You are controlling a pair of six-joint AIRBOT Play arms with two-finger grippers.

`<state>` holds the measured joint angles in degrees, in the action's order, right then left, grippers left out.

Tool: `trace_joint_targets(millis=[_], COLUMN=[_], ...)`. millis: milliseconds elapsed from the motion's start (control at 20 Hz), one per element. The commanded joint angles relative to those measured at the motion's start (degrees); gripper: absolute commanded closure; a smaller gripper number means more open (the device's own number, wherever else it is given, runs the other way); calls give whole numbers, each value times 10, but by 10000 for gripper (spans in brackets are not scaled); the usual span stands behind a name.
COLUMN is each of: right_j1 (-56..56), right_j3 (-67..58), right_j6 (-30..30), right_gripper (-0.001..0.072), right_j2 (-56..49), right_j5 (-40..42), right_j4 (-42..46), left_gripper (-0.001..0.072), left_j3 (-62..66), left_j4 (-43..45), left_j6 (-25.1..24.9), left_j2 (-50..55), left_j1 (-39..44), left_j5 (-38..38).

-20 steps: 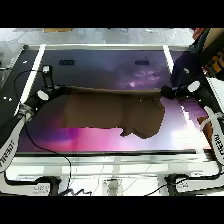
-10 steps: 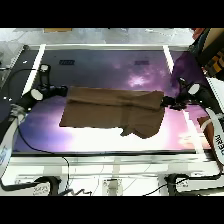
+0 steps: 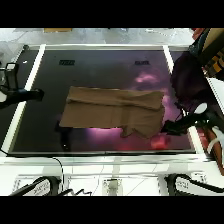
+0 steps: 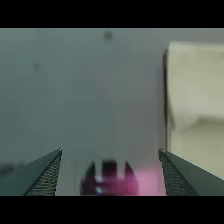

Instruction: Fold the clothes and pants, and hang the long-sleeved shirts on hangers.

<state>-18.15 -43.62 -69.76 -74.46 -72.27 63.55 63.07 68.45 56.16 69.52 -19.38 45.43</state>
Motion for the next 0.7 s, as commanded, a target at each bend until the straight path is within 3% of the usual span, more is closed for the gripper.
trace_joint_targets(millis=[0,300,350,500,550,600,650], right_j1=[-3,1,11,51,61,67,68], right_j3=[118,202,202,202,201,200,200], right_j6=[39,43,52,79,88,106,122], right_gripper=[283,295,377,447,577,634,637], right_j2=[33,33,33,33,34,36,40], right_j5=[70,166,179,220,233,243,252], right_j4=[-155,-233,-235,-258,-258,-258,-258], left_gripper=[15,15,15,15,15,22,101], left_j3=[0,0,0,-1,-1,-1,-2], left_j4=[1,-58,-77,-125,-128,-128,-128], left_j6=[0,0,0,3,12,20,19], left_j2=[0,18,24,44,52,58,65], left_j1=[-45,-46,-46,-46,-46,-46,-46], left_j5=[96,103,103,110,116,125,137])
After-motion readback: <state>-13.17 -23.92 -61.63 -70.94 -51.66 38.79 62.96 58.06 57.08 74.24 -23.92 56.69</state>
